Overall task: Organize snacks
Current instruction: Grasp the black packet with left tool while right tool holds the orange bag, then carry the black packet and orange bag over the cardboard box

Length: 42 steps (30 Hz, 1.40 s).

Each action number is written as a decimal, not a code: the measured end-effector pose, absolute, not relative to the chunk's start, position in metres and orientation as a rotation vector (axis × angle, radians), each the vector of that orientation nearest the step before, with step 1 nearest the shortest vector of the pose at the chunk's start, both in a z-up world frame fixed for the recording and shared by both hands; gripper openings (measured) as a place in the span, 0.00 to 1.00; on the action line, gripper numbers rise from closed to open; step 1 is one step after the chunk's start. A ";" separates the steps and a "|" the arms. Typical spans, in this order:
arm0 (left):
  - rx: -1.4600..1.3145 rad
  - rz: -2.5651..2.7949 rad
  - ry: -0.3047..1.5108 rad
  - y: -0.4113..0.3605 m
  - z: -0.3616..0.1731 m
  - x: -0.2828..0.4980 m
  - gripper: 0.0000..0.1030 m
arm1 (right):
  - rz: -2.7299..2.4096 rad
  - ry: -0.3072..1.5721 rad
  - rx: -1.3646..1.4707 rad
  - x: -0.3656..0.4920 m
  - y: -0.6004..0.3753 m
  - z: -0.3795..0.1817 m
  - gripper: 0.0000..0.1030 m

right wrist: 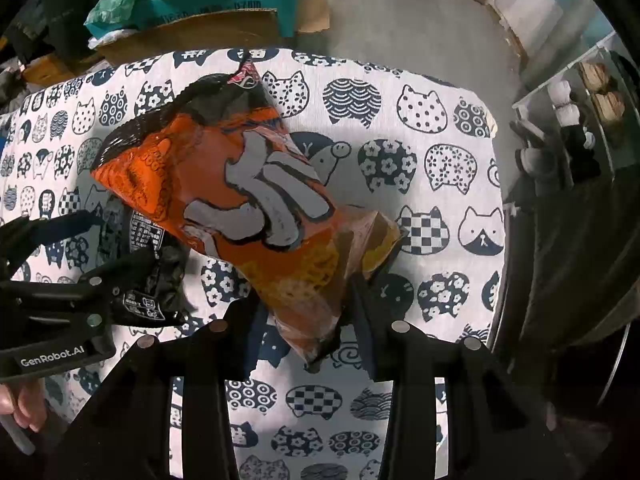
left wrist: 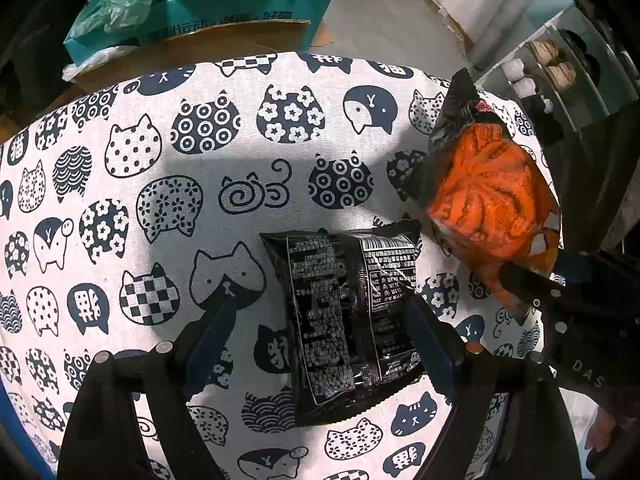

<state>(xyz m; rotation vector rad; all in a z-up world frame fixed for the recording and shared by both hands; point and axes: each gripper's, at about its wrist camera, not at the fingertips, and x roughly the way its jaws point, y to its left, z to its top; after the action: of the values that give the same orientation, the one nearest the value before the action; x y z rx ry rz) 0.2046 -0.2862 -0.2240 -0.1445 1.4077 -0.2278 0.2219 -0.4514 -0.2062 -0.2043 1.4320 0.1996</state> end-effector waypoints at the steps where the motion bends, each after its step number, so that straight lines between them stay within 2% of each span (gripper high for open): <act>1: -0.156 -0.230 1.413 -0.285 -0.224 0.205 0.85 | 0.199 1.432 -0.201 0.222 -0.452 -0.206 0.37; 8: -0.324 -0.215 1.404 -0.259 -0.217 0.204 0.85 | 0.197 1.431 -0.181 0.226 -0.458 -0.208 0.37; 13: -0.252 -0.230 1.409 -0.275 -0.219 0.203 0.85 | 0.196 1.412 -0.200 0.225 -0.455 -0.205 0.39; 15: -0.215 -0.234 1.416 -0.281 -0.223 0.203 0.85 | 0.197 1.407 -0.217 0.222 -0.451 -0.202 0.45; 17: -0.201 -0.221 1.421 -0.283 -0.228 0.202 0.85 | 0.191 1.395 -0.238 0.220 -0.451 -0.199 0.60; 21: -0.142 -0.225 1.411 -0.293 -0.229 0.202 0.83 | 0.193 1.337 -0.324 0.213 -0.445 -0.190 0.72; 23: -0.094 -0.237 1.412 -0.299 -0.229 0.202 0.76 | 0.211 1.298 -0.390 0.208 -0.437 -0.187 0.74; 24: -0.072 -0.245 1.407 -0.297 -0.228 0.202 0.70 | 0.219 1.280 -0.435 0.205 -0.433 -0.187 0.75; 30: -0.018 -0.238 1.411 -0.264 -0.225 0.198 0.58 | 0.221 1.215 -0.573 0.195 -0.418 -0.185 0.75; 42: 0.006 -0.202 1.399 -0.187 -0.215 0.192 0.58 | 0.312 1.082 -0.523 0.183 -0.418 -0.156 0.76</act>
<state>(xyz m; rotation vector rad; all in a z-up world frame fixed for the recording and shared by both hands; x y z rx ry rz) 0.1919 -0.1871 -0.2145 0.0057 1.3992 -0.2024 0.1831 -0.4184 -0.1560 -0.5231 1.0819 0.3125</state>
